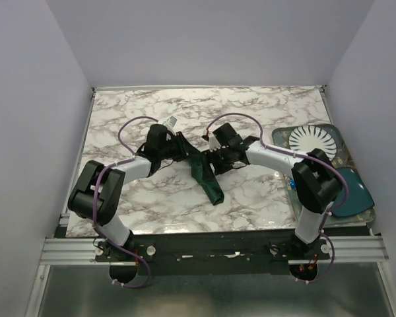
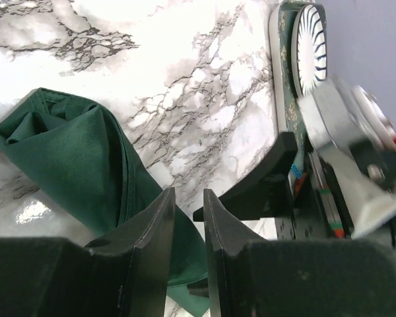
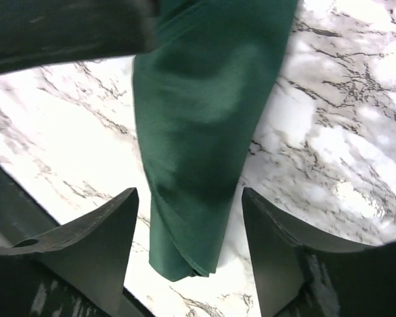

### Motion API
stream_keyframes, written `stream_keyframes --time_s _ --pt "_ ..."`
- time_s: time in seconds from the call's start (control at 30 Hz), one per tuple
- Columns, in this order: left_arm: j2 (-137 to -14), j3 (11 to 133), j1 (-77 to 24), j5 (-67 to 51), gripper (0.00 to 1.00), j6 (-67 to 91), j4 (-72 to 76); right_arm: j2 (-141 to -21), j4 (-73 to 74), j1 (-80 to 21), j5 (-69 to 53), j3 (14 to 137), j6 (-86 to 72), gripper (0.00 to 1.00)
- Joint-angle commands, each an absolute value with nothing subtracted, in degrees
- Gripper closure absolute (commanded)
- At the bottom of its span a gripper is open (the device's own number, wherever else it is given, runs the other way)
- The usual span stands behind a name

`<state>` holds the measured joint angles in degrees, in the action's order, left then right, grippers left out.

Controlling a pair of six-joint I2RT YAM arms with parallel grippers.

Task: Fold the napkin, place the utensils inside, and roll it up
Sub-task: Roll the napkin with the utensil

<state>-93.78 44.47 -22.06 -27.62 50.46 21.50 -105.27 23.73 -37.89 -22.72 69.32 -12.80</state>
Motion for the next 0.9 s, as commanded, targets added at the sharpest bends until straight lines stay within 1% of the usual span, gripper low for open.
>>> stream_keyframes --time_s 0.0,0.13,0.27,0.33,0.37,0.43,0.47,0.6,0.67,0.73,0.87 --pt "-90.53 45.53 -21.1 -25.4 0.67 49.92 18.28 -101.6 28.65 -44.81 -4.34 70.84 -10.63 0.25" --pt "-91.67 46.49 -20.74 -28.98 0.68 50.54 18.89 -99.5 26.73 -45.44 -2.29 68.39 -14.58 0.25" --pt "-96.31 47.11 -21.0 -33.82 0.71 53.61 24.85 -97.3 24.09 -45.26 -3.16 67.06 -15.91 0.29" --pt "-97.73 46.76 -21.01 -34.19 0.74 55.98 27.06 -97.12 22.68 -45.26 -5.79 66.71 -16.17 0.34" --pt "-98.87 46.76 -20.92 -33.32 0.75 56.25 27.77 -97.03 21.98 -45.26 -6.67 66.53 -16.26 0.43" --pt "-99.93 46.85 -20.83 -32.87 0.77 56.16 27.95 -96.77 20.66 -45.09 -9.39 66.36 -16.79 0.49" --pt "-100.63 47.02 -20.92 -32.52 0.77 56.25 28.12 -96.68 20.39 -45.09 -10.19 66.53 -16.79 0.54" --pt "-102.39 47.37 -20.83 -30.15 0.78 55.81 28.13 -97.64 18.55 -45.09 -13.7 66.71 -17.05 0.55" --pt "-103.18 47.46 -20.48 -29.8 0.78 55.55 28.13 -99.31 18.02 -44.91 -14.5 66.71 -17.23 0.6" --pt "-103.62 47.29 -20.04 -29.53 0.79 55.46 28.3 -100.45 16.35 -44.91 -16.17 66.1 -17.31 0.62" --pt "-104.68 46.94 -19.07 -28.92 0.79 55.2 28.21 -103.62 14.86 -44.91 -19.24 65.66 -17.31 0.71"
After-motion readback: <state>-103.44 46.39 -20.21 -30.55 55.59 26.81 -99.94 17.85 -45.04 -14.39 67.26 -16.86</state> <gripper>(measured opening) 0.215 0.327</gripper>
